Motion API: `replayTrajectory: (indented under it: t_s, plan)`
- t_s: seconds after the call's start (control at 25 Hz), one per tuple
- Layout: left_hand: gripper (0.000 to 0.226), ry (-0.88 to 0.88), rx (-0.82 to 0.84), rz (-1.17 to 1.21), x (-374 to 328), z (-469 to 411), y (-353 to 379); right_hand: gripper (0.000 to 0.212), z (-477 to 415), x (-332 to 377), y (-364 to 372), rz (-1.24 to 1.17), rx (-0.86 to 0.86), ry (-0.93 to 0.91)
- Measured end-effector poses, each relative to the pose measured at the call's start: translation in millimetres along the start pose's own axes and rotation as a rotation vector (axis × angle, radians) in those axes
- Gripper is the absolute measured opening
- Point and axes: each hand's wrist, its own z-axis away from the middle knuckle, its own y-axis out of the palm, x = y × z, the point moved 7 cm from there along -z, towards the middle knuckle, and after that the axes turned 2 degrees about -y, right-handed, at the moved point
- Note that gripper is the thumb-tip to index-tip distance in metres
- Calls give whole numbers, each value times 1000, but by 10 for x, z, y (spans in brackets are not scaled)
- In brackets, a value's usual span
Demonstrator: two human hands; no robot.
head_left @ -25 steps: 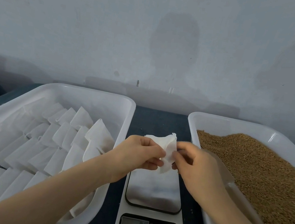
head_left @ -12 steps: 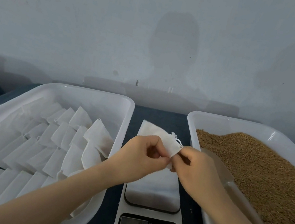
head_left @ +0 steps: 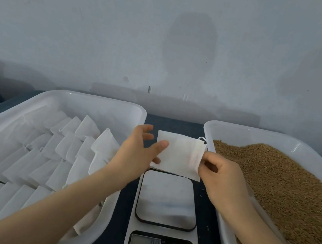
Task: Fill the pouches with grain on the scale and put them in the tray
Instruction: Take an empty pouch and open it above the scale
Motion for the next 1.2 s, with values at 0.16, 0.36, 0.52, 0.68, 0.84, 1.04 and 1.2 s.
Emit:
replayTrajectory:
  t_s: [0.16, 0.36, 0.52, 0.68, 0.84, 1.04, 1.2]
  plan:
    - [12, 34, 63, 12, -63, 45, 32, 14, 1, -25, 43, 0, 66, 40]
    - [25, 110, 58, -25, -108, 54, 55, 20, 41, -71, 77, -83, 176, 166]
    - [28, 115, -14, -6, -69, -5, -3, 17, 15, -68, 82, -159, 185, 183]
    - [21, 181, -50, -118, -70, 11, -1, 30, 12, -99, 59, -56, 205, 153]
    - [106, 671, 15, -551, -278, 205, 229, 10, 42, -21, 95, -65, 215, 130]
    - [83, 749, 148, -689, -153, 272, 478, 18, 55, -14, 162, 79, 235, 68]
    - [70, 646, 129, -666, -112, 202, 444, 25, 45, 1, 204, 124, 226, 2]
